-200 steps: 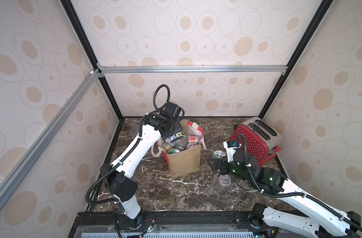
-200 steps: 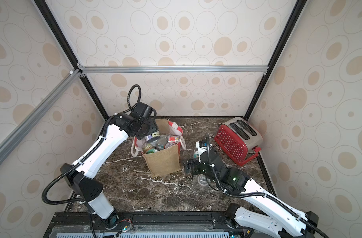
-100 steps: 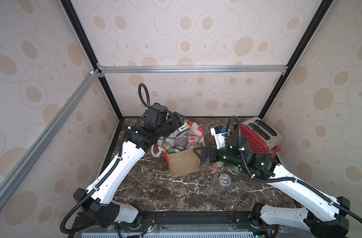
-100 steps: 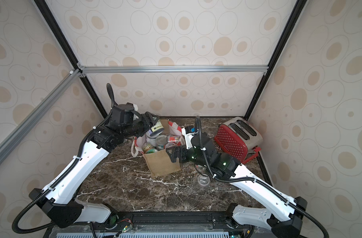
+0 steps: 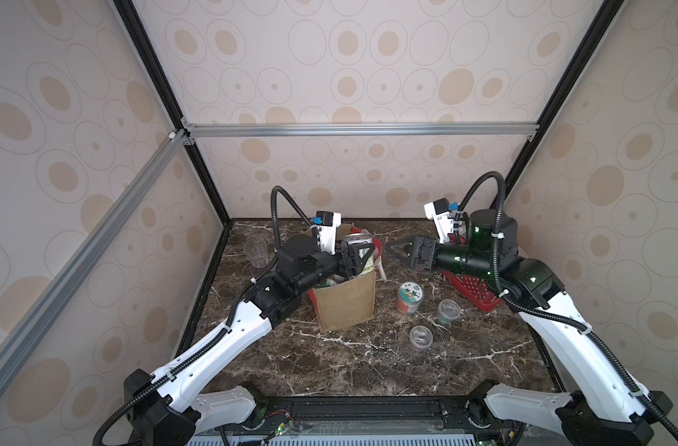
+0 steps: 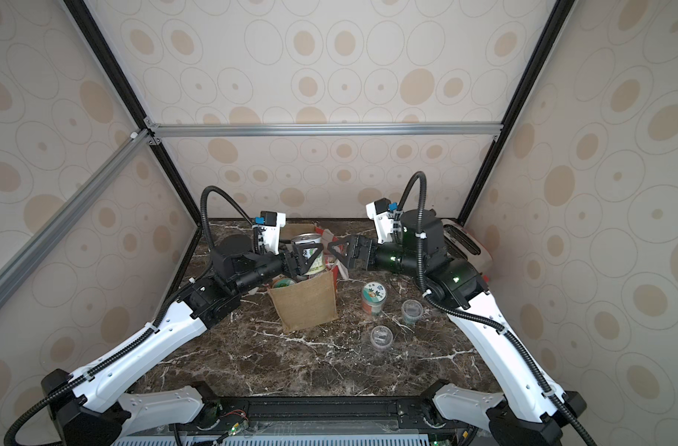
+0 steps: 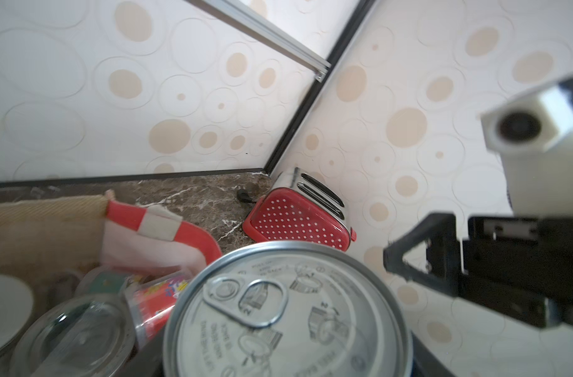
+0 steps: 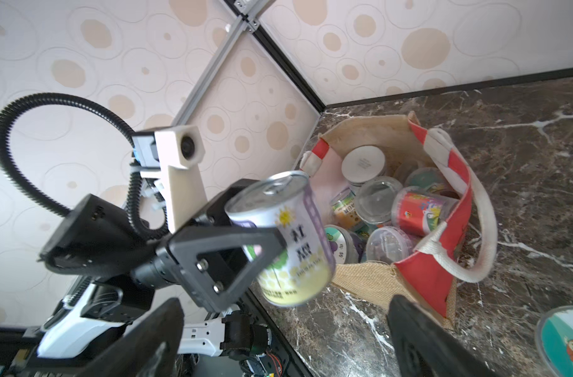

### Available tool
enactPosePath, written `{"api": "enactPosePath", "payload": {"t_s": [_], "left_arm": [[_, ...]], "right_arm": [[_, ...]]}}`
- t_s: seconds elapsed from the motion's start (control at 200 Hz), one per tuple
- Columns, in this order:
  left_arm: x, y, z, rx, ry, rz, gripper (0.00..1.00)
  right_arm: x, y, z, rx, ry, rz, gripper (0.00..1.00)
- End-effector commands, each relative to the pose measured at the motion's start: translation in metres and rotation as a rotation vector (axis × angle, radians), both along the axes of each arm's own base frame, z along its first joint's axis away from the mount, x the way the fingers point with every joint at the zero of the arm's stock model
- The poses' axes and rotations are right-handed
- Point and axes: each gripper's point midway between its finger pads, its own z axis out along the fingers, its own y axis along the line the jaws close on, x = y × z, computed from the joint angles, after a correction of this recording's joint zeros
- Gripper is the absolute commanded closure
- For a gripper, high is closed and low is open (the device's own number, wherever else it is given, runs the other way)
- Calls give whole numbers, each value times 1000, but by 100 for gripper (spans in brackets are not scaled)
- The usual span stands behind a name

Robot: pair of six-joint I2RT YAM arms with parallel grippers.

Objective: Take out the seed jars from the canvas bag
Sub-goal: Pick up the seed jar from the canvas bag.

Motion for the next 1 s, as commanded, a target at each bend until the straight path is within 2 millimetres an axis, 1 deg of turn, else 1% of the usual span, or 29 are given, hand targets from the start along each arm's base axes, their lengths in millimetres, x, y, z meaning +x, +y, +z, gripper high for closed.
{"api": "enactPosePath", "payload": {"t_s": [0.0, 0.095, 0.18, 0.23, 0.46, 0.62, 0.755, 0.805, 0.995], "left_arm": [[-15, -6, 44, 24, -279, -1, 45], [-25, -16, 43, 60, -336, -24, 45], [-33, -21, 45, 90, -381, -37, 43], [-37, -25, 42, 118, -399, -45, 42], [-41, -44, 31, 246, -430, -76, 41], [-46, -57, 28, 285, -440, -112, 40], [-46, -62, 26, 303, -445, -114, 40], [-48, -63, 27, 306, -448, -117, 40], [-50, -66, 27, 310, -449, -122, 40]], "right_arm": [[-16, 4, -8, -64, 79, 100, 0], [-18, 5, -7, -98, 76, 122, 0], [-19, 4, -10, -133, 83, 140, 0], [-21, 6, -11, -138, 85, 161, 0], [-22, 9, -20, -182, 100, 204, 0], [-24, 11, -26, -219, 109, 234, 0], [-25, 13, -35, -249, 140, 253, 0], [-25, 14, -39, -258, 150, 255, 1], [-24, 14, -48, -292, 164, 259, 11]]}}
